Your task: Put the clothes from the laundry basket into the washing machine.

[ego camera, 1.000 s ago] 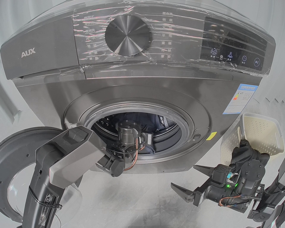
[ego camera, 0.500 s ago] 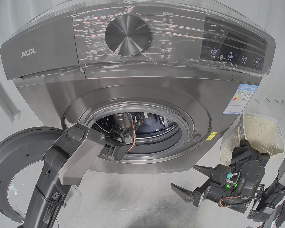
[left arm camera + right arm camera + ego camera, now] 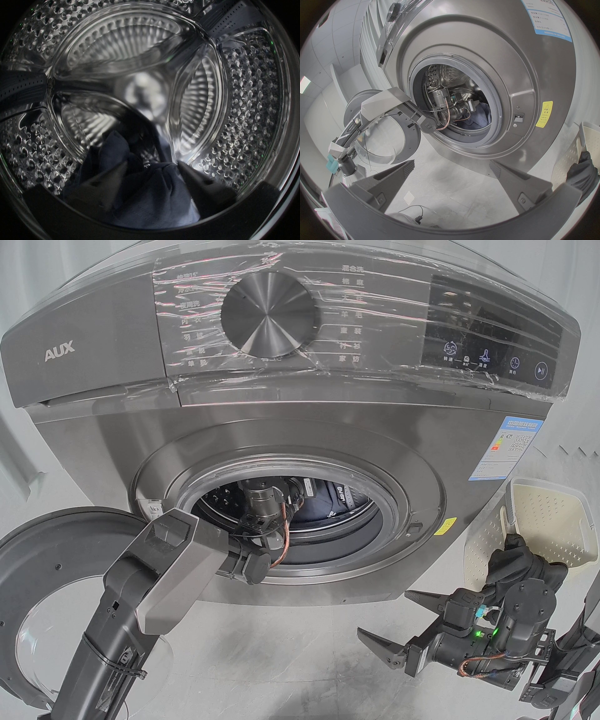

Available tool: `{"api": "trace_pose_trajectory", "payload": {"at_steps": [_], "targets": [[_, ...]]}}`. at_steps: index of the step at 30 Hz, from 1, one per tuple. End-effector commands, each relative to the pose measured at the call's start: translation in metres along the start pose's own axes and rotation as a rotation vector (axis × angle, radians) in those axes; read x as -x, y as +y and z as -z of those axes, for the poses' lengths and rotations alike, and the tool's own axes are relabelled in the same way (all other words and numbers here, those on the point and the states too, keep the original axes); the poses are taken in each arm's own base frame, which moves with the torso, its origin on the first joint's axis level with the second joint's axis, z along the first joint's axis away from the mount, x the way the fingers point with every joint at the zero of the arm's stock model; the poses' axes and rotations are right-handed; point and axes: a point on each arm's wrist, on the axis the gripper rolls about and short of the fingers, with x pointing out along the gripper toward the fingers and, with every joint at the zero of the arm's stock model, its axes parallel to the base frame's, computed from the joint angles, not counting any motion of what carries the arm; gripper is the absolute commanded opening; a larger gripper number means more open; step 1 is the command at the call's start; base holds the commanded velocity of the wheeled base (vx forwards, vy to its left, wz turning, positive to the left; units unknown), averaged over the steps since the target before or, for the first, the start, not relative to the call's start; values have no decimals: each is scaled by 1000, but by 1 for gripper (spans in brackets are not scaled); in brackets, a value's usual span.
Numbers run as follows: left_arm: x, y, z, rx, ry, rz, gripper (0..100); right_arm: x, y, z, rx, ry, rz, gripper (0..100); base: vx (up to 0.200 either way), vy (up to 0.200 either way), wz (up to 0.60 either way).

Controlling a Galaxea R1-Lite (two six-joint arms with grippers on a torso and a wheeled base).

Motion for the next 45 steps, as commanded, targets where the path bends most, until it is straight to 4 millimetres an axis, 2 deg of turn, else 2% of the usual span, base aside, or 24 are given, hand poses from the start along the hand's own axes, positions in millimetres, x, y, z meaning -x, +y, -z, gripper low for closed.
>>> {"api": "trace_pose_trajectory", "payload": {"at_steps": [1,6,10,14,19,20,21,22,23,24,25,27,29,33,36,38,40,45], "targets": [[5,-4,-1,0,21,7,100,0,0,0,0,2,0,100,0,0,0],[15,-5,-3,-7,52,11,100,0,0,1,-2,4,0,100,0,0,0],[42,-18,-21,-12,85,46,100,5,-1,4,2,20,2,100,0,0,0],[88,-30,-38,-24,146,110,100,10,-2,3,0,19,1,100,0,0,0],[150,-45,-49,-34,220,205,100,21,-3,5,1,29,2,100,0,0,0],[154,-45,-50,-35,222,211,100,22,-3,6,2,32,2,100,0,0,0],[177,-49,-54,-40,244,251,100,28,-5,8,3,43,5,100,0,0,0],[177,-49,-54,-40,244,251,100,28,-5,8,3,43,5,100,0,0,0],[205,-54,-61,-42,267,306,100,33,-5,5,1,26,3,100,0,0,0],[213,-56,-62,-44,276,322,100,35,-5,4,-2,20,2,100,0,0,0],[232,-58,-68,-49,290,357,100,40,-5,2,-4,4,0,100,0,0,0],[257,-61,-74,-57,315,403,100,46,-7,-2,-10,-15,4,100,0,0,0],[269,-62,-78,-61,307,415,100,52,-9,-8,-27,-50,13,100,0,0,0],[285,-51,-92,-83,264,422,100,63,-11,-19,-49,-127,36,100,0,0,0],[301,-35,-111,-77,217,413,100,75,-16,-26,-66,-179,130,100,0,0,0],[306,-30,-116,-76,211,412,100,78,-18,-27,-75,-184,158,100,0,0,0],[327,-11,-128,-70,203,406,100,89,-28,-29,-110,-191,239,100,0,0,0],[344,13,-144,-60,172,349,100,106,-36,-29,-117,-184,301,100,-80,0,0]]}}
